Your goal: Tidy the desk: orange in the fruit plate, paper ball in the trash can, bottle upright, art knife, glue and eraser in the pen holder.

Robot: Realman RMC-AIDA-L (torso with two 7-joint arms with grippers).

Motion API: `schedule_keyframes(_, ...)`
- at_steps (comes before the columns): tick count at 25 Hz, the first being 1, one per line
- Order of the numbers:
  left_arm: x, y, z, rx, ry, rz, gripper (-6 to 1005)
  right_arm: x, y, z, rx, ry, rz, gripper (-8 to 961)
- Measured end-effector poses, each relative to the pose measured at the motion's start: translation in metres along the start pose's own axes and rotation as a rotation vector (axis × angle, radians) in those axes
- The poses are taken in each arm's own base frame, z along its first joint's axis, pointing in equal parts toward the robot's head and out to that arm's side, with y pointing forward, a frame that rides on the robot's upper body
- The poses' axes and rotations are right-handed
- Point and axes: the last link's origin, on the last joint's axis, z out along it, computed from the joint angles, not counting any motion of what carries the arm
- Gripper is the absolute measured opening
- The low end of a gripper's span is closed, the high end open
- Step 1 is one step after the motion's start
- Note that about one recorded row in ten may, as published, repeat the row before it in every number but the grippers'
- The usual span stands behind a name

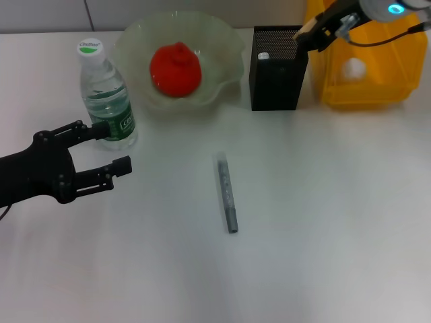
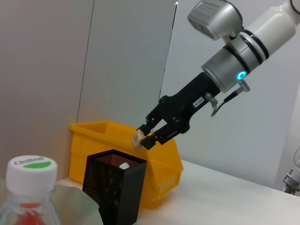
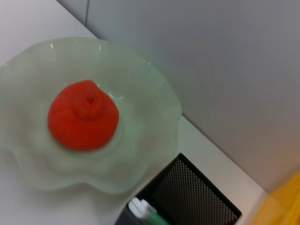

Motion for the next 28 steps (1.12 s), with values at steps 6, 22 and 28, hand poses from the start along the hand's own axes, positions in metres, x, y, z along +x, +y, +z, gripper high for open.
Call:
schedule_keyframes(6, 0.000, -0.001, 0.000, 0.003, -0.002, -0.005, 814, -0.001, 0.000, 0.012, 0.001, -0.039, 0.020, 433)
schedule_keyframes(22, 0.000, -0.002, -0.001, 0.009, -0.006, -0.001, 815, -0.006, 0.014, -0.003, -0.036, -0.025, 0.000, 769)
schedule_keyframes(28, 0.000, -0.002, -0.002, 0.009, -0.006, 0.005, 814, -0.011, 0.021, -0.028, -0.063, -0.004, 0.027, 769)
